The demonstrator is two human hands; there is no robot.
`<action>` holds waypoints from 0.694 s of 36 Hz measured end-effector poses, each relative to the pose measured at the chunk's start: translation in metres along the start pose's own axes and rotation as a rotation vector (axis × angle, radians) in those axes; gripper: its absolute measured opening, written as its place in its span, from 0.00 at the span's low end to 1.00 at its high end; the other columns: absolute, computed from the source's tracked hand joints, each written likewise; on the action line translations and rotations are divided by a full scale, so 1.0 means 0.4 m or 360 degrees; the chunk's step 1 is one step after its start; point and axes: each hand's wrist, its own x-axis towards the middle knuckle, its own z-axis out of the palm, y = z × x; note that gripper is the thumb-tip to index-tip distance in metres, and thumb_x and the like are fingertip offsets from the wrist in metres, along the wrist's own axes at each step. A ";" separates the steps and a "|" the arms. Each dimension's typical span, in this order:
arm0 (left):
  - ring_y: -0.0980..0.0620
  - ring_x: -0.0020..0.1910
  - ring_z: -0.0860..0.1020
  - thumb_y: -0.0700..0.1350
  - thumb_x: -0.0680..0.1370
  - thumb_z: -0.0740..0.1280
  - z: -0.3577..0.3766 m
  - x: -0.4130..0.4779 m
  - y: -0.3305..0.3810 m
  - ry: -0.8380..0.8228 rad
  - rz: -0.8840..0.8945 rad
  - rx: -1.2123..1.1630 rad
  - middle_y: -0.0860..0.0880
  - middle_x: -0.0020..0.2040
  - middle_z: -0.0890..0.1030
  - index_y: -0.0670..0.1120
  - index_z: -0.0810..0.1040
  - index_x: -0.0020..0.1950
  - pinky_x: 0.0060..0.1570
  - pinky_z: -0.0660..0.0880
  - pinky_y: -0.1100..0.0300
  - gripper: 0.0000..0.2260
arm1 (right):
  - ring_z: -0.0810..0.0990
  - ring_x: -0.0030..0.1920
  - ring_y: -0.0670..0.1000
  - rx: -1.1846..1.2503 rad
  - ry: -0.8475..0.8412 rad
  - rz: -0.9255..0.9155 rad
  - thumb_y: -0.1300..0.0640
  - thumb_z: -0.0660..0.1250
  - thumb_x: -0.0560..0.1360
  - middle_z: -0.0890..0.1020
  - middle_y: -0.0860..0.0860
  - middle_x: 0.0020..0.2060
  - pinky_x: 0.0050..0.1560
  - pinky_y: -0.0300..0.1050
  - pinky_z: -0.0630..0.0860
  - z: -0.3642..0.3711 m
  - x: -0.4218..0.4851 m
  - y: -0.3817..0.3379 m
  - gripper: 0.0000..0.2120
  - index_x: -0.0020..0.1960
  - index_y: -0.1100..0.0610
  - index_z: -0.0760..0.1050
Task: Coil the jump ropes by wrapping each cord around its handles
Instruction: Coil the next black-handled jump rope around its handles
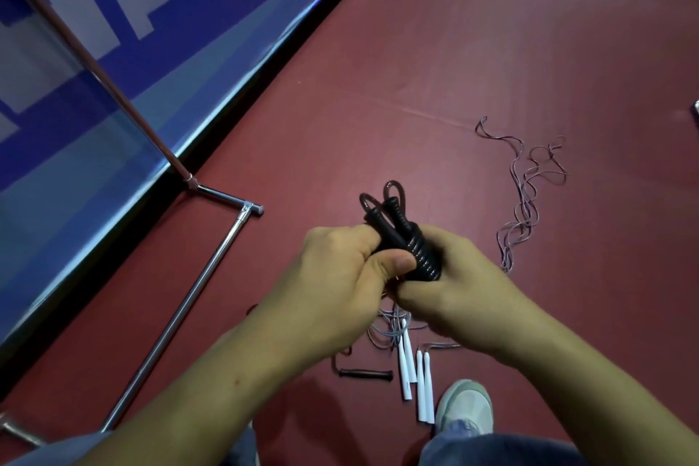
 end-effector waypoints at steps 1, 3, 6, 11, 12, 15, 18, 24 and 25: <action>0.55 0.26 0.72 0.52 0.76 0.67 0.001 0.001 0.000 0.0014 -0.0001 0.0033 0.53 0.28 0.77 0.46 0.81 0.39 0.27 0.65 0.66 0.12 | 0.68 0.28 0.45 -0.0076 0.0039 -0.0029 0.65 0.70 0.69 0.73 0.45 0.29 0.29 0.41 0.66 -0.002 0.004 -0.002 0.11 0.49 0.54 0.76; 0.53 0.25 0.70 0.52 0.77 0.68 0.003 0.003 0.001 0.0038 0.0002 0.0109 0.53 0.26 0.75 0.51 0.78 0.34 0.26 0.63 0.67 0.13 | 0.68 0.30 0.45 -0.0238 0.0132 -0.0082 0.58 0.69 0.64 0.74 0.45 0.31 0.30 0.41 0.67 -0.009 0.009 -0.001 0.14 0.49 0.55 0.77; 0.54 0.22 0.64 0.49 0.79 0.71 0.007 0.004 0.006 0.0041 -0.0043 0.0183 0.54 0.22 0.68 0.57 0.67 0.29 0.23 0.58 0.69 0.21 | 0.67 0.29 0.45 -0.0533 0.0286 -0.0174 0.56 0.70 0.64 0.74 0.47 0.30 0.28 0.37 0.66 -0.026 0.007 0.001 0.10 0.45 0.53 0.75; 0.54 0.21 0.70 0.48 0.81 0.68 0.003 0.005 0.025 -0.0152 -0.0287 -0.0018 0.51 0.25 0.79 0.44 0.76 0.34 0.26 0.69 0.58 0.16 | 0.71 0.32 0.49 -0.0649 0.0444 -0.0276 0.61 0.71 0.69 0.77 0.45 0.33 0.30 0.42 0.69 -0.015 -0.003 0.005 0.12 0.45 0.48 0.70; 0.54 0.20 0.71 0.48 0.82 0.66 0.003 0.005 0.033 -0.0201 -0.0367 -0.0121 0.50 0.25 0.79 0.42 0.77 0.36 0.25 0.68 0.60 0.16 | 0.73 0.33 0.50 -0.0705 0.0472 -0.0284 0.60 0.71 0.70 0.78 0.46 0.33 0.32 0.46 0.72 -0.012 -0.004 0.005 0.13 0.46 0.47 0.69; 0.56 0.17 0.67 0.44 0.84 0.63 -0.001 -0.001 0.044 -0.0283 -0.0543 -0.0333 0.50 0.22 0.76 0.41 0.77 0.38 0.22 0.64 0.67 0.16 | 0.75 0.36 0.57 -0.0865 0.0526 -0.0284 0.58 0.70 0.71 0.79 0.47 0.33 0.35 0.54 0.75 -0.012 -0.007 -0.002 0.16 0.50 0.44 0.67; 0.50 0.22 0.71 0.44 0.84 0.63 -0.010 0.006 0.036 -0.0315 -0.0585 -0.0420 0.40 0.29 0.81 0.40 0.79 0.42 0.27 0.69 0.62 0.13 | 0.75 0.39 0.64 -0.1012 0.0554 -0.0319 0.56 0.70 0.71 0.80 0.49 0.35 0.36 0.55 0.76 -0.007 -0.008 -0.005 0.18 0.54 0.44 0.65; 0.51 0.20 0.72 0.55 0.80 0.67 -0.008 -0.002 0.048 -0.0313 -0.0655 -0.0385 0.45 0.27 0.80 0.35 0.77 0.44 0.23 0.67 0.65 0.21 | 0.73 0.39 0.67 -0.1269 0.0674 -0.0320 0.54 0.68 0.71 0.79 0.51 0.36 0.33 0.53 0.72 0.003 0.000 0.004 0.16 0.52 0.47 0.62; 0.52 0.19 0.71 0.59 0.78 0.67 -0.005 -0.003 0.056 -0.0278 -0.0663 -0.0375 0.45 0.26 0.80 0.34 0.77 0.43 0.22 0.65 0.67 0.25 | 0.71 0.37 0.66 -0.1324 0.0719 -0.0351 0.54 0.67 0.72 0.77 0.51 0.35 0.31 0.51 0.70 0.007 0.002 0.007 0.15 0.50 0.48 0.61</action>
